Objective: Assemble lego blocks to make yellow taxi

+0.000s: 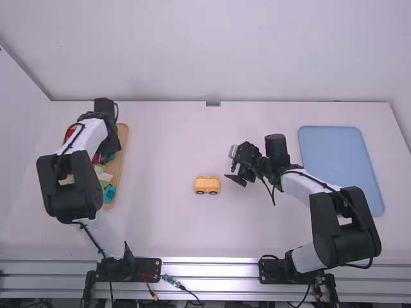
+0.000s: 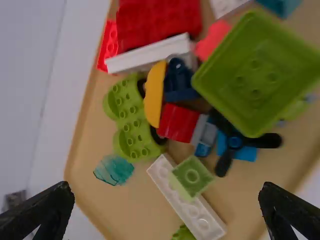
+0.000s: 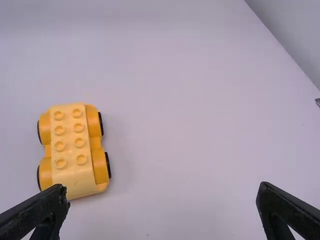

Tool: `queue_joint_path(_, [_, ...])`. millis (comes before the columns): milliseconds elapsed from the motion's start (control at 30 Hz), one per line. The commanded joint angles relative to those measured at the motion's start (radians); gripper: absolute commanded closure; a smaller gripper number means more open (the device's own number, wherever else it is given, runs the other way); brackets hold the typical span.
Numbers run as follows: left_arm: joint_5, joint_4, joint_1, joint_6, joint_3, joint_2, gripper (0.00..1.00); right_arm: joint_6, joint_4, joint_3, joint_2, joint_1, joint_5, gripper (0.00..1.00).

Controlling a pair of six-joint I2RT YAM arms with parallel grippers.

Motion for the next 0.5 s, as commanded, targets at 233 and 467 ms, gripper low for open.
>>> queue_joint_path(233, [0.581,0.065,0.211,0.255,0.000,-0.014,0.01,0.035,0.009,0.009,-0.023,0.000,0.014,0.01])
queue_joint_path(467, [0.586,0.110,0.282,0.168,0.000,-0.014,0.01,0.035,-0.002,0.008,-0.023,0.001,0.030,0.01])
